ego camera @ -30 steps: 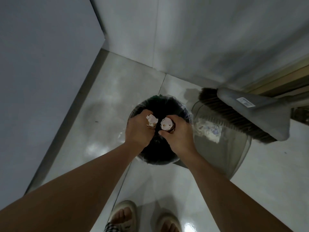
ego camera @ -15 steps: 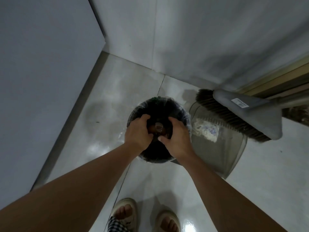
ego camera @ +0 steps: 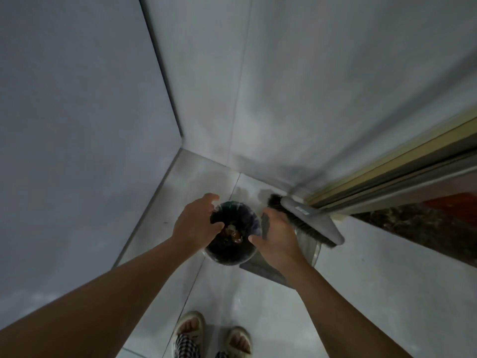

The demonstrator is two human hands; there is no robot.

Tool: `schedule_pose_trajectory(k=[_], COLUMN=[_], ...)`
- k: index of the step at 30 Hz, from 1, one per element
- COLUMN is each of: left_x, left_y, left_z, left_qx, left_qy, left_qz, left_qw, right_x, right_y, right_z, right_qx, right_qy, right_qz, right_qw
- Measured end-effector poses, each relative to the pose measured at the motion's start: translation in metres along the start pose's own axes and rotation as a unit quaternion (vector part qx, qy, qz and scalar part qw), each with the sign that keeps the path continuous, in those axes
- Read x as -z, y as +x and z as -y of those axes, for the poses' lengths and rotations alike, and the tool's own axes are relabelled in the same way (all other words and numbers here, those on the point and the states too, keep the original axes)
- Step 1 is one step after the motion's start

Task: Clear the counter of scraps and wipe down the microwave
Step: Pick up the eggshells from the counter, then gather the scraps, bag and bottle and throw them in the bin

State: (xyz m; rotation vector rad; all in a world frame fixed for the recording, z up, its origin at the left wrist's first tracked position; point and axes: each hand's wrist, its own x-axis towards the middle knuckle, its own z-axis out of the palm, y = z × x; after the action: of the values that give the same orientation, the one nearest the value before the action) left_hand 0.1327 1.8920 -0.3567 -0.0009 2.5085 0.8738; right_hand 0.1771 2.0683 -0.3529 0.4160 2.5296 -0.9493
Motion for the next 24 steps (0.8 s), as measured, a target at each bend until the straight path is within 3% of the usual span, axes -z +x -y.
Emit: schedule_pose_trajectory(k=[14,24], left_x=[0.194,0.254], left_y=[-0.128,-0.223], left_z=[-0.131,-0.184], left_qx=[-0.053,-0.071], left_qy=[-0.106,-0.096], left_qz=[-0.092,-0.209], left_qw=[0.989,0.971], right_x=[0.156,0.226], right_y=[-0.138,-0.215], right_z=[0.16,0.213], right_qx=[0.033,0.128], right_qy=[0.02,-0.013], right_qz=[-0.076,-0.082], right_qw=[0.996,0.988])
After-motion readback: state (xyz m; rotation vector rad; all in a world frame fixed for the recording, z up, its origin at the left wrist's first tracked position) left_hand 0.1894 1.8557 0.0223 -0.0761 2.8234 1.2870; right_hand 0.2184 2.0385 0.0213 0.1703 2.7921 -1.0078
